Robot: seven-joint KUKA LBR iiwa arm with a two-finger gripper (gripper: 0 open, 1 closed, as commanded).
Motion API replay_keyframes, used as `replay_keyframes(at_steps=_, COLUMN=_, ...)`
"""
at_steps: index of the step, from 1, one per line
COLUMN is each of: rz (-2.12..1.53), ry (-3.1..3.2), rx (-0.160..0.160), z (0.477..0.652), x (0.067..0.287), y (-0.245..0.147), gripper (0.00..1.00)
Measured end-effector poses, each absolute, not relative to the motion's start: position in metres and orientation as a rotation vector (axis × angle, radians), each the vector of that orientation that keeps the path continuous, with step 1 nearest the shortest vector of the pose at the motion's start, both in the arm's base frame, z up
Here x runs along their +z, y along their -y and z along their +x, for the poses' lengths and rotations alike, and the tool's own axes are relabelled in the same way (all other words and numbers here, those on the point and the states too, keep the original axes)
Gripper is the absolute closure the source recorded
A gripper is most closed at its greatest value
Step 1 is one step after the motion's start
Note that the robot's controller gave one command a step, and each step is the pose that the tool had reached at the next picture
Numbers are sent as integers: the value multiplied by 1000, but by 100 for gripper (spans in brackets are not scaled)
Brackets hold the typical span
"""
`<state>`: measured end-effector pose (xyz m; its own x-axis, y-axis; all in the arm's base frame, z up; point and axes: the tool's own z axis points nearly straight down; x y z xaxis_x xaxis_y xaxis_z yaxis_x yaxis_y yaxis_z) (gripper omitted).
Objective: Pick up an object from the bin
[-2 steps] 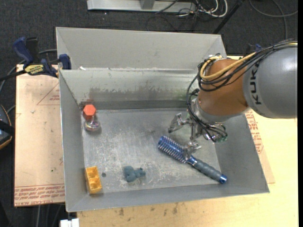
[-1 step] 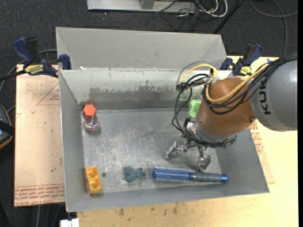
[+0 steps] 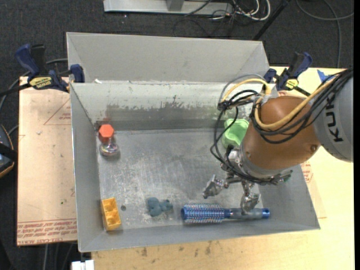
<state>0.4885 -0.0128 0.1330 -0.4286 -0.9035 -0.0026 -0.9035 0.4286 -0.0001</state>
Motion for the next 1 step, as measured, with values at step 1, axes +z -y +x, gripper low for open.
replay_keyframes(at_steps=1, rz=-1989, ry=-2420, rx=-16, z=488, x=85, y=22, gripper=0)
